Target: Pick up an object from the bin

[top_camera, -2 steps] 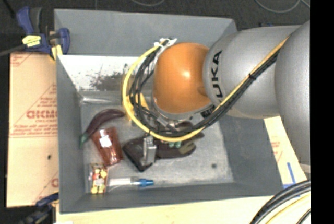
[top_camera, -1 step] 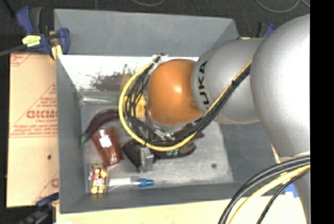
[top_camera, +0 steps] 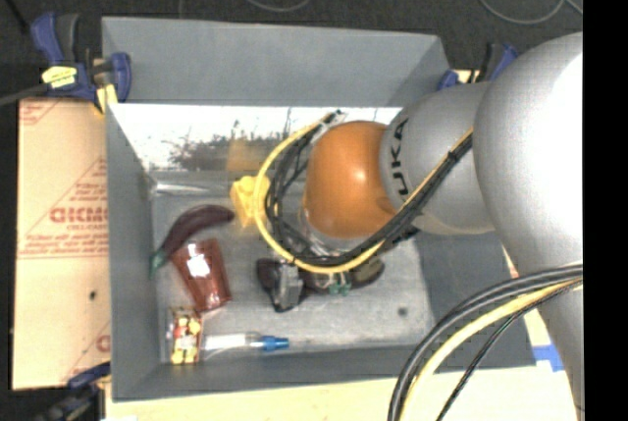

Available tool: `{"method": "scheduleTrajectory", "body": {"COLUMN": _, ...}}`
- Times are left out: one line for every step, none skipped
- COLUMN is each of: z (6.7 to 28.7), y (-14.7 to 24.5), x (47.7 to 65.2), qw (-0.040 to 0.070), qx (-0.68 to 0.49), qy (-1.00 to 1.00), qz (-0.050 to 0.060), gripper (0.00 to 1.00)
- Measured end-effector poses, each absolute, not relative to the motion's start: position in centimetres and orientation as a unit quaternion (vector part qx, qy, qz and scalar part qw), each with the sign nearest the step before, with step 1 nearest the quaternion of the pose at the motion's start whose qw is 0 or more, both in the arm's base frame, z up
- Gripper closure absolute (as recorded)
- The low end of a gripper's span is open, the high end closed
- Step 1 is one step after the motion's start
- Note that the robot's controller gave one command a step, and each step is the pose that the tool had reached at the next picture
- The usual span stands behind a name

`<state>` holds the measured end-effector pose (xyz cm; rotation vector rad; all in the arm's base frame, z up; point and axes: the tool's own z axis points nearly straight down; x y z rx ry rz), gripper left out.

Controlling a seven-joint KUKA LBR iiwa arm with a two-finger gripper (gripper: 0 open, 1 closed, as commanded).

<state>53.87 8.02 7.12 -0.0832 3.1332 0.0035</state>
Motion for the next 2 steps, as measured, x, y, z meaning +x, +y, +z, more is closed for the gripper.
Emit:
{"method": "scheduleTrajectory", "body": {"z": 7.1, "y": 8.0, "x": 53.9, "qw": 0.004, "qx": -0.026, "qy": 1.000, "qz": 0.001, "gripper": 1.00}}
{"method": "scheduleTrajectory", "body": {"z": 21.8, "y": 6.4, "x": 54.4, "qw": 0.006, "qx": -0.030, "qy": 1.000, "qz": 0.001, "gripper": 1.00}}
